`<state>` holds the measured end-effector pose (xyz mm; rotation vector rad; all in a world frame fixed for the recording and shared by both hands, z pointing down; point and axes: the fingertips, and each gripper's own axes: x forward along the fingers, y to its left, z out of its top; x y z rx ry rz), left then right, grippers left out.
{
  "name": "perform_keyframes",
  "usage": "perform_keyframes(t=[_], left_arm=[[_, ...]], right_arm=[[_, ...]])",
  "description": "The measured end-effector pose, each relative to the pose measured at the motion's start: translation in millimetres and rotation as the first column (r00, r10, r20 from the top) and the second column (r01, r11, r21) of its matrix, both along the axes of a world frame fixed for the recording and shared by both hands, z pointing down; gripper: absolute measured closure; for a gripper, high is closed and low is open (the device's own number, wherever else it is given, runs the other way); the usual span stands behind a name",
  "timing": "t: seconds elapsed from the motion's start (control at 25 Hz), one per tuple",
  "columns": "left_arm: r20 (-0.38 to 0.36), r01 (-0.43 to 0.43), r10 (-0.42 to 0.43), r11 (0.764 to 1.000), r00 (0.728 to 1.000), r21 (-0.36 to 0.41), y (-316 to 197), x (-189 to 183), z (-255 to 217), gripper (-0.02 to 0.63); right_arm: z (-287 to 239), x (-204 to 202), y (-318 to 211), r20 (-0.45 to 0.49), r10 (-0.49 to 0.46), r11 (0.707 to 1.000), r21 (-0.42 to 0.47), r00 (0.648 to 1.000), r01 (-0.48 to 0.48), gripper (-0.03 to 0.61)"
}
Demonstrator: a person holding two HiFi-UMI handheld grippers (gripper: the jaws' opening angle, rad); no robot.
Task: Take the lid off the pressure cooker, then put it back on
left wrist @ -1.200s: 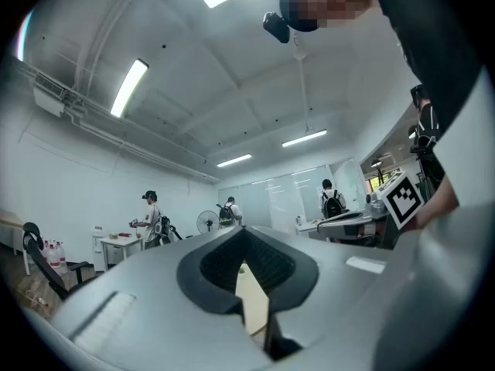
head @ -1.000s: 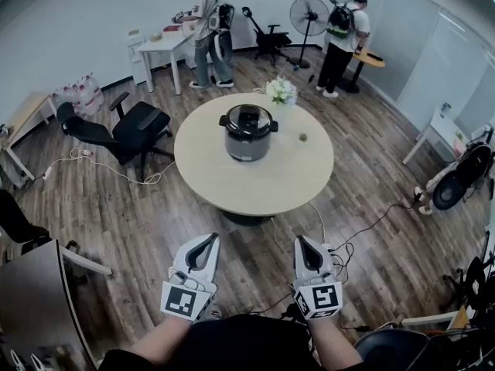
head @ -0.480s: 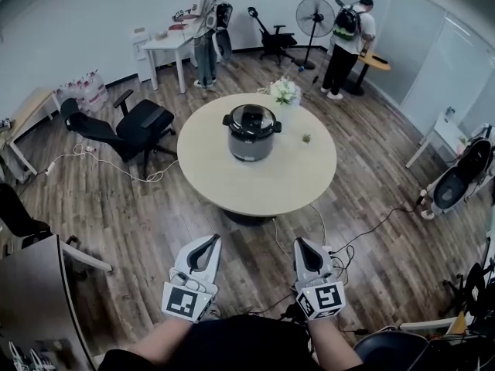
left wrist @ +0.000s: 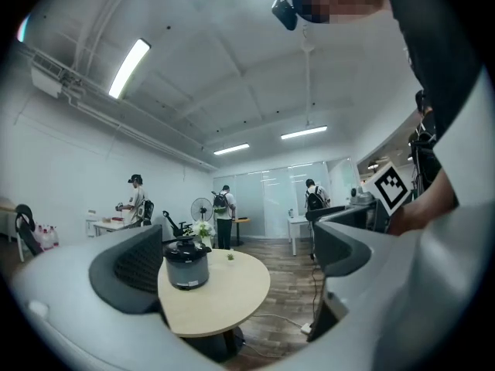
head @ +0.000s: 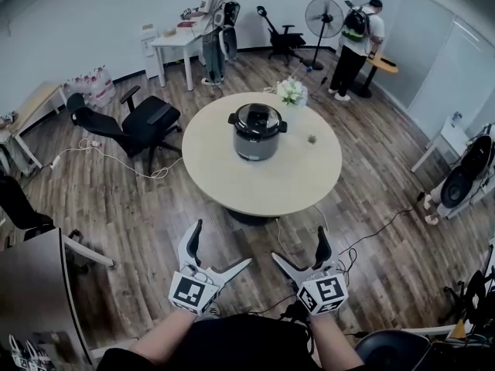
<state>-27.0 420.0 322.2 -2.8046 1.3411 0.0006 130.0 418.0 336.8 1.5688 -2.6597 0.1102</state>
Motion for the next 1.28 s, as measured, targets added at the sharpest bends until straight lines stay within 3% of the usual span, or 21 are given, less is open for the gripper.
perform_keyframes(t=[0.2, 0.88, 1.28], left_arm=[[0.024, -0.019, 0.019, 1.0, 1.0, 0.022, -2.3, 9.1, 8.4, 0.025], [0.067, 0.083, -0.084, 0.996, 0.994, 0.008, -37.5, 41.6, 43.4, 0.025], [0.076, 0.085, -0.087, 0.996, 0.993, 0.026, -117.9, 36.2, 56.5, 0.025]], right_arm=[[-2.6, 7.5, -4.9, -0.019, -0.011, 1.0, 0.017, 1.0, 0.011, -0.019], [14.9, 37.1, -45.1, -0.043, -0.101, 0.995, 0.025, 0.994, 0.102, -0.018], [19.0, 32.6, -119.8, -0.059, -0.089, 0.995, 0.03, 0.994, 0.091, -0.018]])
